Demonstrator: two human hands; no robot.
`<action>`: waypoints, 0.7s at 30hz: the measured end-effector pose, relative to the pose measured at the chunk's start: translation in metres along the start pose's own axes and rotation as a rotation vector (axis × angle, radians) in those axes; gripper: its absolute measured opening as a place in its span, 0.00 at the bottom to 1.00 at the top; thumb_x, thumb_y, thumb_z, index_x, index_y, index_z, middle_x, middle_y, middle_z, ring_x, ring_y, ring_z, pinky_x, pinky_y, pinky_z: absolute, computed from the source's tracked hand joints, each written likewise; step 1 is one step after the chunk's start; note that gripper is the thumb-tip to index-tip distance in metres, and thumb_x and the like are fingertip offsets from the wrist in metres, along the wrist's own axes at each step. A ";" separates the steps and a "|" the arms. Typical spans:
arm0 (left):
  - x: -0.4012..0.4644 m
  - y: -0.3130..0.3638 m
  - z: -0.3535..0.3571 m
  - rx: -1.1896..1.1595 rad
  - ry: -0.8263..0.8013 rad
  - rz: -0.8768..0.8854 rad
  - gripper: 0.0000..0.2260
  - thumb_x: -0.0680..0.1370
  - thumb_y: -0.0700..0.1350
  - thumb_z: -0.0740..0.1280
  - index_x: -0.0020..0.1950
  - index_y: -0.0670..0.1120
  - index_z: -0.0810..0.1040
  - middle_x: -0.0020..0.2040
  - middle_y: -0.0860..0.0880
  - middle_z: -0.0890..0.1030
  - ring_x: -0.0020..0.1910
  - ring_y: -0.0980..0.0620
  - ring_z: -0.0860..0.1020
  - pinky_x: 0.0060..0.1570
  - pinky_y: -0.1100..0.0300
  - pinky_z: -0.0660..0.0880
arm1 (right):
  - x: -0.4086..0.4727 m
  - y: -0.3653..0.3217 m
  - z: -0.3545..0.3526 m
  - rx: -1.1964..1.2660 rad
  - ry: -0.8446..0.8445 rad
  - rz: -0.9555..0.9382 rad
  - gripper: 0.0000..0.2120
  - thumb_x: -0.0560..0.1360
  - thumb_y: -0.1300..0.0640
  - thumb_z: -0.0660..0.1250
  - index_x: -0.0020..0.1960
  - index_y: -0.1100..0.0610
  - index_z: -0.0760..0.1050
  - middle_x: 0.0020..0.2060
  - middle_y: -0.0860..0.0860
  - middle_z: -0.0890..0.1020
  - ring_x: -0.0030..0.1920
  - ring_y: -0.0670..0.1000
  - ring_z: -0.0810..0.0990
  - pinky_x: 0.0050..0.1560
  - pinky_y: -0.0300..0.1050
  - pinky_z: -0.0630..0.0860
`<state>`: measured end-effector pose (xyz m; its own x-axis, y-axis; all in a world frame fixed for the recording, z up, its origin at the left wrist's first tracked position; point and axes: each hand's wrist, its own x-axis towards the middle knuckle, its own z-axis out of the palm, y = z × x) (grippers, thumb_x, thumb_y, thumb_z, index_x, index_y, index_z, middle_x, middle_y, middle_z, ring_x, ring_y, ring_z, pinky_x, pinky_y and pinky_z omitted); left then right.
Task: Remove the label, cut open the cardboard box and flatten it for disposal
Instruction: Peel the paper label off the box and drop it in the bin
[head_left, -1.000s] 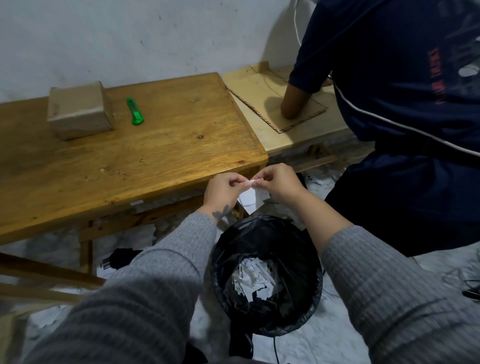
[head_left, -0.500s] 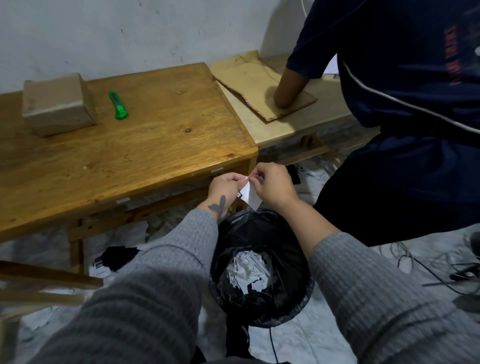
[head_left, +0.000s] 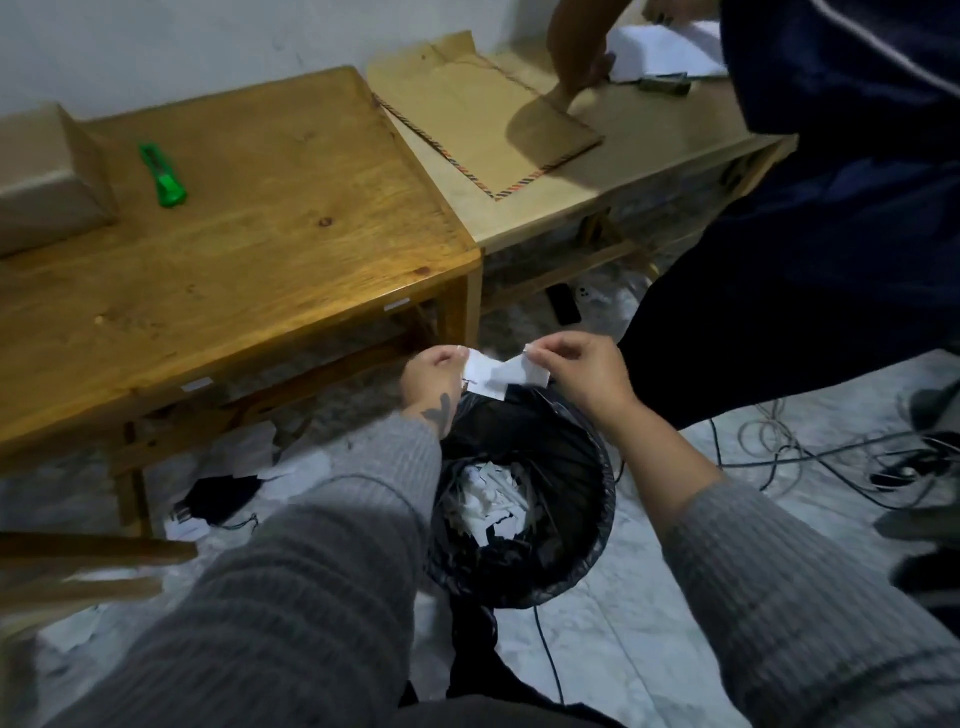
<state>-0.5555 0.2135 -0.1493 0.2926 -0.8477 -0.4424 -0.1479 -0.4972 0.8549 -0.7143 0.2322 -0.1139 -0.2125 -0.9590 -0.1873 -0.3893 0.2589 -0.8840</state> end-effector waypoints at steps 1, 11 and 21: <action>-0.003 -0.002 0.006 0.004 -0.061 0.011 0.07 0.78 0.46 0.67 0.49 0.46 0.83 0.48 0.47 0.84 0.49 0.48 0.80 0.56 0.50 0.77 | 0.001 0.000 0.003 0.031 -0.042 0.039 0.03 0.69 0.56 0.74 0.37 0.50 0.83 0.38 0.46 0.85 0.45 0.46 0.82 0.49 0.38 0.75; -0.006 -0.026 0.012 -0.102 -0.268 -0.050 0.09 0.74 0.45 0.72 0.54 0.46 0.82 0.46 0.49 0.83 0.46 0.52 0.80 0.54 0.57 0.75 | 0.005 0.033 0.026 -0.076 -0.132 0.123 0.26 0.68 0.66 0.72 0.64 0.50 0.76 0.36 0.47 0.73 0.37 0.45 0.72 0.44 0.38 0.71; 0.008 -0.099 0.026 0.420 -0.425 0.008 0.01 0.74 0.40 0.70 0.43 0.46 0.79 0.42 0.48 0.81 0.44 0.50 0.78 0.46 0.57 0.75 | -0.006 0.099 0.052 -0.356 -0.154 0.283 0.07 0.69 0.63 0.70 0.35 0.52 0.78 0.32 0.48 0.79 0.35 0.48 0.76 0.38 0.38 0.71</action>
<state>-0.5632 0.2512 -0.2446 -0.1013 -0.8084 -0.5799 -0.5351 -0.4471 0.7168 -0.7052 0.2574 -0.2228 -0.2292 -0.8443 -0.4844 -0.6236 0.5094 -0.5930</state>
